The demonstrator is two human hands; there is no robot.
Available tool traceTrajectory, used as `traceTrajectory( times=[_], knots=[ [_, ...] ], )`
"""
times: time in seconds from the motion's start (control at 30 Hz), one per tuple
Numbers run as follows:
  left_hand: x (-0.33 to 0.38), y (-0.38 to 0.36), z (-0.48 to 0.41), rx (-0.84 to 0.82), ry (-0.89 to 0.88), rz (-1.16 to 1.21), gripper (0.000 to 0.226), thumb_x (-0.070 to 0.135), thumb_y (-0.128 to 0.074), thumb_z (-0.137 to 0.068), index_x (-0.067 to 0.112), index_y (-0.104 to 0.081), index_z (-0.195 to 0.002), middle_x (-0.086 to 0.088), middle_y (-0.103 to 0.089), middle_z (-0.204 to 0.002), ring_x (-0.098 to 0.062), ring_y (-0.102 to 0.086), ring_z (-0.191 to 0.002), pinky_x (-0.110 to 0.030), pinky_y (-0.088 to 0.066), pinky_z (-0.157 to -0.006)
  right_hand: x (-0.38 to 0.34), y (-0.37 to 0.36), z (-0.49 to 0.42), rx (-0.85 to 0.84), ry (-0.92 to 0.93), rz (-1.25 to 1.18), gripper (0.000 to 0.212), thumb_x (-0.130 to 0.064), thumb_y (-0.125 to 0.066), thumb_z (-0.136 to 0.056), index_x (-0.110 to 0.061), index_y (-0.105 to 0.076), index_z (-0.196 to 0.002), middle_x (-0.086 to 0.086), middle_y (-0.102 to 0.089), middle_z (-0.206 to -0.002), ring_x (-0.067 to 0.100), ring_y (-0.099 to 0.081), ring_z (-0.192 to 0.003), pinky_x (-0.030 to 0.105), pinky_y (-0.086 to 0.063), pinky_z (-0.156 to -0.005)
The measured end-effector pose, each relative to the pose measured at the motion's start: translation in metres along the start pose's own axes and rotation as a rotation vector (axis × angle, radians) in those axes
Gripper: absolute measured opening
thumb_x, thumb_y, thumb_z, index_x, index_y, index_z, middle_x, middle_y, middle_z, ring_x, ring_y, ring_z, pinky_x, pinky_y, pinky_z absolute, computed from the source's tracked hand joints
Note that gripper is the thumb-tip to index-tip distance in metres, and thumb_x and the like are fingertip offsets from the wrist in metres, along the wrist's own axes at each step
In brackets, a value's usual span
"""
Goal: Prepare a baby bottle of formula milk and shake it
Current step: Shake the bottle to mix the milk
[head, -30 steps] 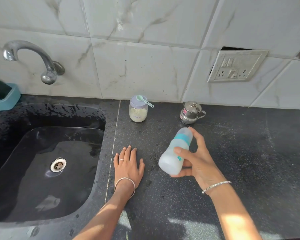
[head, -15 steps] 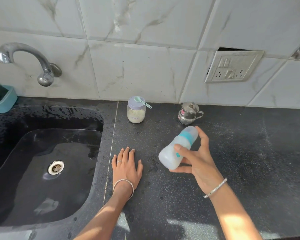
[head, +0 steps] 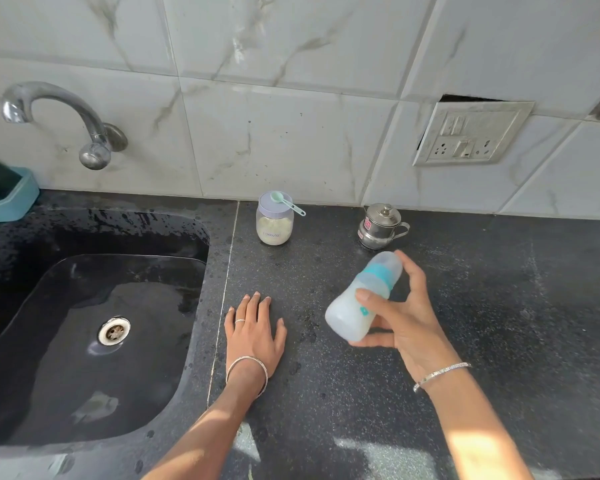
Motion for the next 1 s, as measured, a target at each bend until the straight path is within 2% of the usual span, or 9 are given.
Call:
traceTrajectory(
  times=[0.1,0.23,0.33,0.4,0.53,0.6,0.7,0.87,1.0],
  knots=[
    [0.0,-0.001,-0.001,-0.011,0.003,-0.003,0.052,0.046,-0.046,-0.098,0.018,-0.052,-0.141,-0.005,-0.047,-0.154,-0.025,-0.035,-0.147,-0.047,-0.018,-0.122,-0.003,0.001,-0.002,0.046,0.027,-0.031,0.097,-0.028,-0.094,-0.062,-0.061,-0.04,-0.136,0.006,-0.078,-0.107,0.037,-0.08,-0.091,0.051,-0.064,-0.06],
    [0.001,0.0,-0.001,-0.008,0.003,-0.003,0.052,0.047,-0.046,-0.098,0.019,-0.052,-0.142,-0.005,-0.047,-0.153,-0.025,-0.035,-0.147,-0.047,-0.018,-0.123,0.003,-0.014,0.001,-0.095,-0.022,0.078,0.094,-0.026,-0.098,-0.067,-0.065,-0.044,-0.133,0.015,-0.079,-0.107,0.036,-0.08,-0.087,0.05,-0.064,-0.059],
    [0.001,0.001,0.0,-0.004,0.005,0.001,0.051,0.045,-0.047,-0.098,0.018,-0.052,-0.141,-0.005,-0.048,-0.153,-0.025,-0.037,-0.147,-0.048,-0.018,-0.122,0.002,-0.006,-0.004,-0.004,-0.001,-0.001,0.097,-0.024,-0.099,-0.066,-0.062,-0.043,-0.136,0.006,-0.079,-0.107,0.036,-0.08,-0.091,0.051,-0.064,-0.059],
    [0.001,0.0,-0.001,-0.006,0.005,0.005,0.051,0.045,-0.048,-0.097,0.018,-0.053,-0.14,-0.006,-0.049,-0.152,-0.026,-0.037,-0.146,-0.048,-0.018,-0.122,0.001,-0.004,-0.006,0.006,0.008,0.015,0.098,-0.025,-0.099,-0.067,-0.061,-0.041,-0.137,0.007,-0.077,-0.111,0.035,-0.08,-0.091,0.051,-0.064,-0.06],
    [0.001,0.0,-0.001,-0.002,0.002,0.006,0.05,0.044,-0.049,-0.097,0.017,-0.054,-0.14,-0.006,-0.05,-0.151,-0.026,-0.038,-0.146,-0.049,-0.02,-0.122,0.003,-0.01,-0.002,-0.109,-0.011,0.11,0.094,-0.029,-0.097,-0.063,-0.066,-0.045,-0.132,0.013,-0.079,-0.109,0.036,-0.079,-0.09,0.052,-0.063,-0.059],
    [0.001,0.001,0.0,0.003,0.004,0.008,0.05,0.044,-0.05,-0.097,0.018,-0.054,-0.139,-0.006,-0.05,-0.151,-0.026,-0.038,-0.146,-0.049,-0.02,-0.122,0.001,0.001,-0.004,-0.01,0.015,0.032,0.093,-0.027,-0.1,-0.062,-0.064,-0.048,-0.13,0.011,-0.077,-0.112,0.036,-0.08,-0.09,0.053,-0.064,-0.059],
    [0.001,0.002,0.0,0.004,0.003,0.003,0.05,0.044,-0.05,-0.097,0.018,-0.054,-0.139,-0.006,-0.05,-0.151,-0.026,-0.038,-0.146,-0.048,-0.02,-0.122,0.001,0.011,-0.005,0.095,0.051,-0.067,0.095,-0.025,-0.094,-0.065,-0.061,-0.042,-0.136,0.008,-0.072,-0.115,0.034,-0.08,-0.092,0.053,-0.064,-0.061],
    [0.001,0.002,-0.001,0.007,0.0,0.007,0.05,0.045,-0.05,-0.097,0.018,-0.054,-0.139,-0.006,-0.05,-0.151,-0.026,-0.039,-0.146,-0.049,-0.021,-0.122,0.005,-0.005,-0.001,-0.043,0.011,0.05,0.092,-0.028,-0.099,-0.063,-0.066,-0.047,-0.129,0.007,-0.08,-0.102,0.033,-0.08,-0.086,0.049,-0.063,-0.057],
    [0.001,0.001,0.0,0.008,0.0,-0.001,0.05,0.045,-0.049,-0.097,0.018,-0.054,-0.139,-0.006,-0.05,-0.151,-0.026,-0.038,-0.146,-0.048,-0.021,-0.122,-0.003,0.007,-0.006,0.076,0.055,-0.074,0.093,-0.029,-0.094,-0.062,-0.061,-0.044,-0.133,0.008,-0.075,-0.112,0.037,-0.079,-0.094,0.053,-0.064,-0.061]
  ],
)
Point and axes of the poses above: each hand's wrist, its own z-axis away from the middle knuckle, its own y-axis out of the back of the hand, x = y × z, the point moved 9 cm from there along -z, towards the middle knuckle
